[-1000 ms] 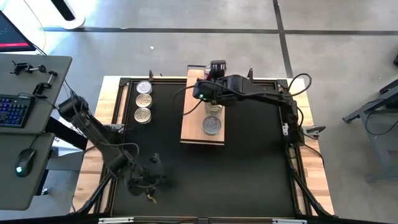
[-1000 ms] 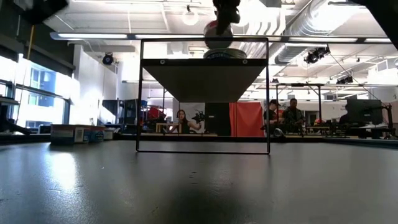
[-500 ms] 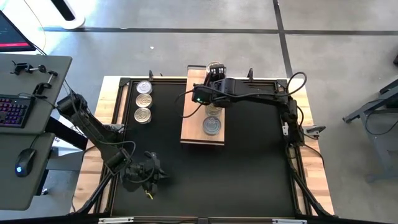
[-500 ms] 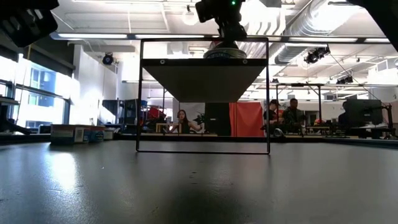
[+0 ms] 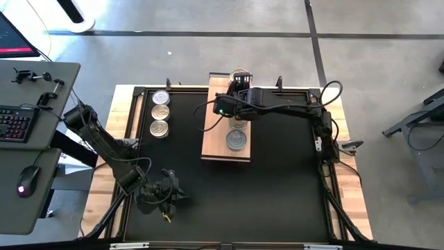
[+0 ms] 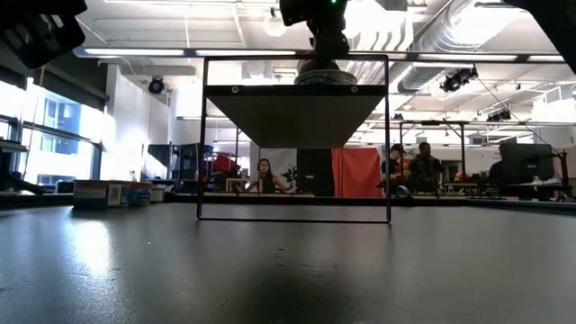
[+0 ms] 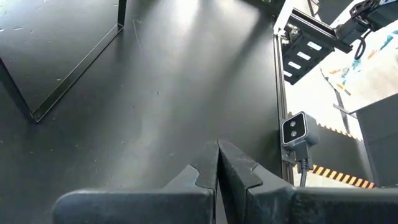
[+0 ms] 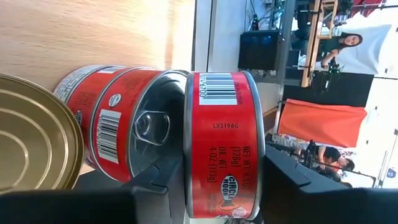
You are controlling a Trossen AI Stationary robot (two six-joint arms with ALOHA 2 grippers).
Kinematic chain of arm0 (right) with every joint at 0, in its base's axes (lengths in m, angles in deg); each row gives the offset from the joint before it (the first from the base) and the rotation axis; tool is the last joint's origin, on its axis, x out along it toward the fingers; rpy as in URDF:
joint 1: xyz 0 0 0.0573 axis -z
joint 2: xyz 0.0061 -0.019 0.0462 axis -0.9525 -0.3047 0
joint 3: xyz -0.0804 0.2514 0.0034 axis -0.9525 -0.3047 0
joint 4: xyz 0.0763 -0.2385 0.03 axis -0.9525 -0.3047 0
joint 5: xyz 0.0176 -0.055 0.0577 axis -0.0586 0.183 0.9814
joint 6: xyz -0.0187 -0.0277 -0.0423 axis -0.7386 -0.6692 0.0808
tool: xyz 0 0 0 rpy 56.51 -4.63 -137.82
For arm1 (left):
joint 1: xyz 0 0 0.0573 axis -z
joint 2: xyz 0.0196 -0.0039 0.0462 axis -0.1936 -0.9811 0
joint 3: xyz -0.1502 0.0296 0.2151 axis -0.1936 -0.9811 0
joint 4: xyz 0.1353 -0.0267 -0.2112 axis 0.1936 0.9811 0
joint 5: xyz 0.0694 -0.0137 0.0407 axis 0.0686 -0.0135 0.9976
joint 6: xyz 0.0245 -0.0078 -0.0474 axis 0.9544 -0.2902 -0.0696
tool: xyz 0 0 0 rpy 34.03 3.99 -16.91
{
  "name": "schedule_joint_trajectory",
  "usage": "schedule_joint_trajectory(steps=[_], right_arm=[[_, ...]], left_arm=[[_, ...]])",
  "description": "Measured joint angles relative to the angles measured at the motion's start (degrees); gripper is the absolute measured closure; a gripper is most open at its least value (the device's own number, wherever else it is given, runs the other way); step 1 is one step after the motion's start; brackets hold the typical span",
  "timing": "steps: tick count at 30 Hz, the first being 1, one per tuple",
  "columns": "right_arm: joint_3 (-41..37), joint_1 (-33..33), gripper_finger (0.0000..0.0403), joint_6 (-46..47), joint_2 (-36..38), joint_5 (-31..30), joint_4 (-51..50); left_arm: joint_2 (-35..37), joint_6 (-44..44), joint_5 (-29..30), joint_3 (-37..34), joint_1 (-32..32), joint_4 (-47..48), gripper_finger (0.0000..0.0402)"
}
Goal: Stack canned seafood by type on shelf
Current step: Stack the red tuna can on top of the red tuna can on the shelf, then stack the blue-pink tuna can on top of the blue-pink tuna can on the shelf
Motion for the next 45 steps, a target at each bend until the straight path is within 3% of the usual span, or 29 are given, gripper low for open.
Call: schedule_joint_trajectory(steps=[16,22,30,41,45], right_arm=[[0.1,-0.8,0.0267,0.1,0.0,2.4,0.2],[0.0,-1.4,0.0219,0.4,-0.1,7.2,-0.3],[0.0,-2.1,0.0143,0.6,-0.2,6.6,-3.9],[4.9,-2.2,0.0137,2.9,0.2,6.3,-8.3],[8.2,-3.0,0.0137,4.4,0.5,8.9,-8.3]], left_arm=[[0.0,-0.5,-0.1,0.0,0.0,-0.4,0.0401],[0.0,-0.9,-0.1,0.0,0.0,-0.4,0.0401],[0.0,-1.0,-0.2,0.0,0.0,-0.4,0.0402],[0.0,-0.9,-0.2,0.0,0.0,-0.5,0.0401],[2.3,2.7,-2.5,0.0,0.0,-3.7,0.0402]])
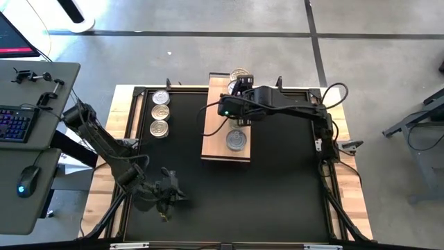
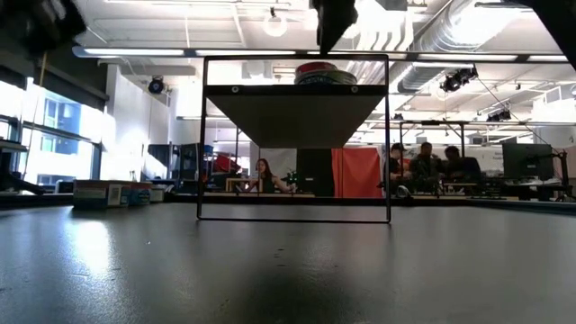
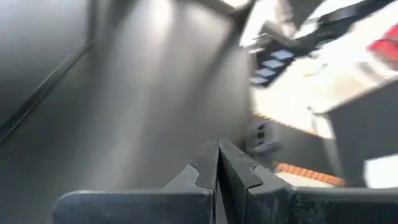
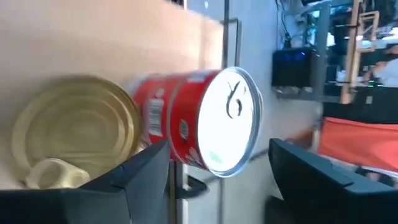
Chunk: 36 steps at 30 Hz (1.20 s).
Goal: Stack canned seafood by type on shelf
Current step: Stack the blue-pink tuna can on top of the blue-pink tuna can on the shelf
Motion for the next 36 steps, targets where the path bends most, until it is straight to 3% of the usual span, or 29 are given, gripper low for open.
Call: schedule_joint_trajectory(steps=[3,9,12,17,22,26,31,36], right_arm=[[-1.0,-0.5,0.0137,4.9,2.3,4.1,1.7],[-0.8,-0.3,0.0137,18.3,5.1,21.2,1.7],[-0.8,-1.1,0.0137,21.4,5.5,26.7,1.7],[-0.9,-4.9,0.0137,21.3,5.6,32.3,1.6],[-0.9,-9.8,0.0137,23.4,5.6,33.5,0.9],[-0.9,-12.8,0.0137,28.3,5.6,33.5,-1.0],[-0.9,-16.6,0.0137,35.4,5.6,31.4,-2.4],[-2.0,-22.1,0.0137,46.0,5.8,24.3,-3.0]], left_arm=[[5.3,6.7,-1.7,1.3,-0.6,-0.7,0.0401],[16.8,16.0,0.9,4.2,-5.6,5.1,0.0402],[20.1,11.2,-0.5,6.6,-11.4,17.7,0.0401],[20.7,2.3,-11.2,12.4,-24.5,44.5,0.0402],[20.2,4.9,-15.5,13.2,-35.7,59.4,0.0402],[19.7,4.9,-14.1,11.1,-42.8,69.1,0.0402],[19.7,3.9,-13.2,3.2,-49.6,63.9,0.0402],[19.6,1.8,-17.6,-6.1,-52.2,54.2,0.0402]])
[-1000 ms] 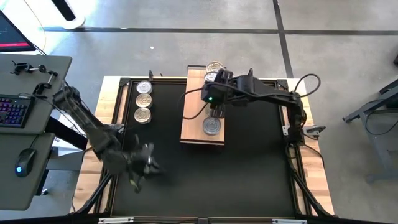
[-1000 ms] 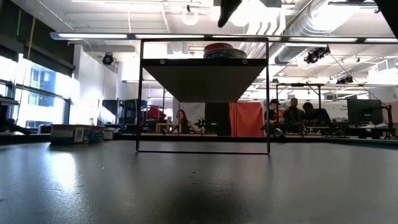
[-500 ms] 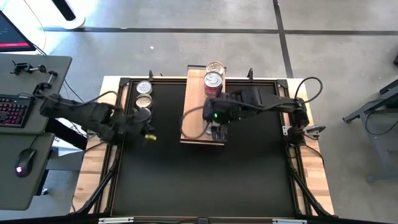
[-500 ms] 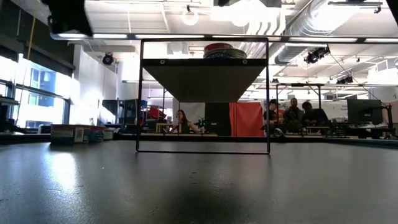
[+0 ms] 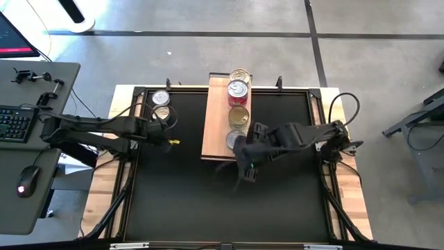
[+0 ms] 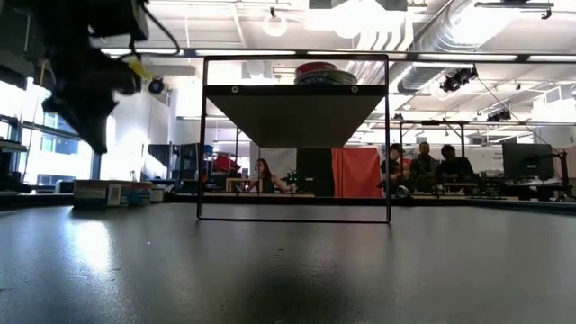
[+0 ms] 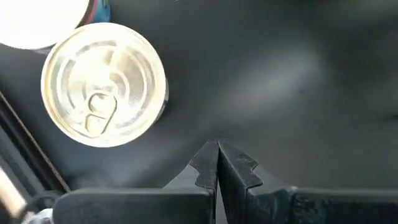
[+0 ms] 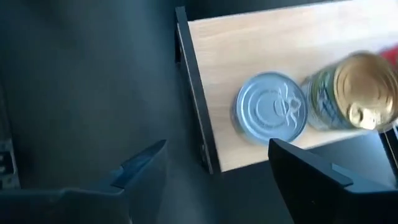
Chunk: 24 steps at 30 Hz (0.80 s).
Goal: Stack canned seafood by type on shelf
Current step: Stack the blue-pink tuna can on top of the blue-pink tuna can on the shelf
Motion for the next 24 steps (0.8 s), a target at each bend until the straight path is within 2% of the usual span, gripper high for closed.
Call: schedule_joint_trajectory(steps=[6,11,15,19,24], right_arm=[[-7.9,-7.3,0.0137,15.7,1.3,-6.5,0.1],[-23.6,-14.5,0.0137,38.8,7.2,-7.0,0.8],[-35.6,-20.3,0.0137,56.5,13.3,-6.7,7.3],[-44.2,-23.1,0.0137,64.3,17.8,-7.2,15.5],[-51.7,-23.5,0.0137,73.1,20.7,-7.3,21.7]], left_arm=[[1.7,-1.3,5.4,-0.8,-0.3,-1.3,0.0402],[3.9,-2.7,10.0,-0.7,-0.4,-0.8,0.0401],[4.1,-5.4,11.0,-1.8,-0.4,-0.5,0.0402],[4.1,-10.2,11.7,-3.8,-0.4,-0.6,0.0401],[4.1,-18.2,14.5,-7.6,-0.4,-1.1,0.0402]])
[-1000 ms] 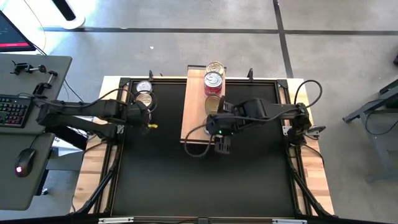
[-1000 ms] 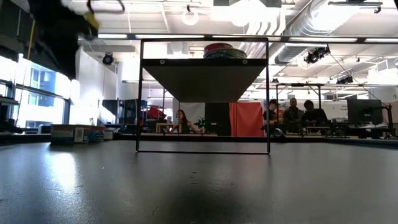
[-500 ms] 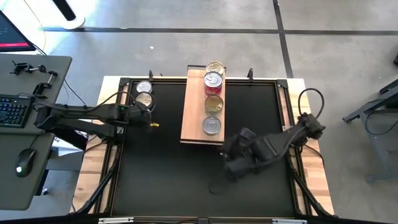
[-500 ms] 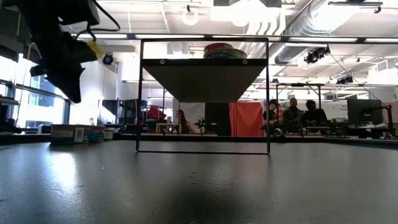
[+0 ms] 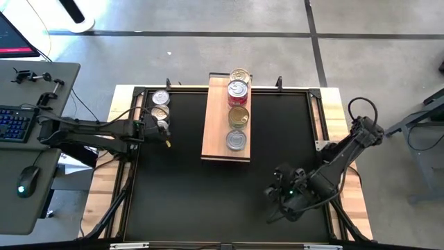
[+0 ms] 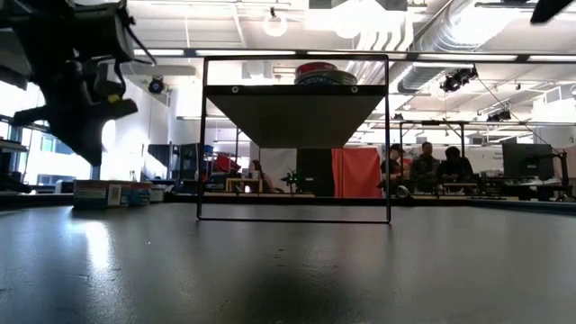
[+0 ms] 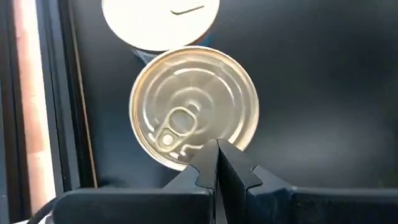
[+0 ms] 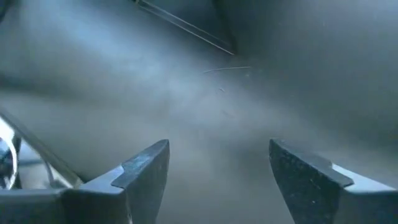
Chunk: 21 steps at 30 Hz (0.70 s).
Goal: Stack canned seafood by type on shelf
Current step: Stack the blue-pink tuna can on top of the blue-pink tuna can on the shelf
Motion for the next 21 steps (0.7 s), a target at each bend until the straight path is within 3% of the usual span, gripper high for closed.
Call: schedule_joint_trajectory(steps=[5,15,21], right_arm=[[-4.3,0.8,0.0137,-1.3,0.0,-0.9,6.3],[-5.5,0.9,0.0137,-10.3,0.0,-4.9,11.8],[-5.5,0.3,0.0137,-13.0,0.0,-4.6,12.7]], left_arm=[[0.0,-4.0,3.4,-2.4,0.0,-3.4,0.0402],[-5.5,-8.2,2.2,-4.3,0.3,-5.5,0.0402],[-7.0,-13.0,-2.0,-4.1,7.7,-6.6,0.0401]])
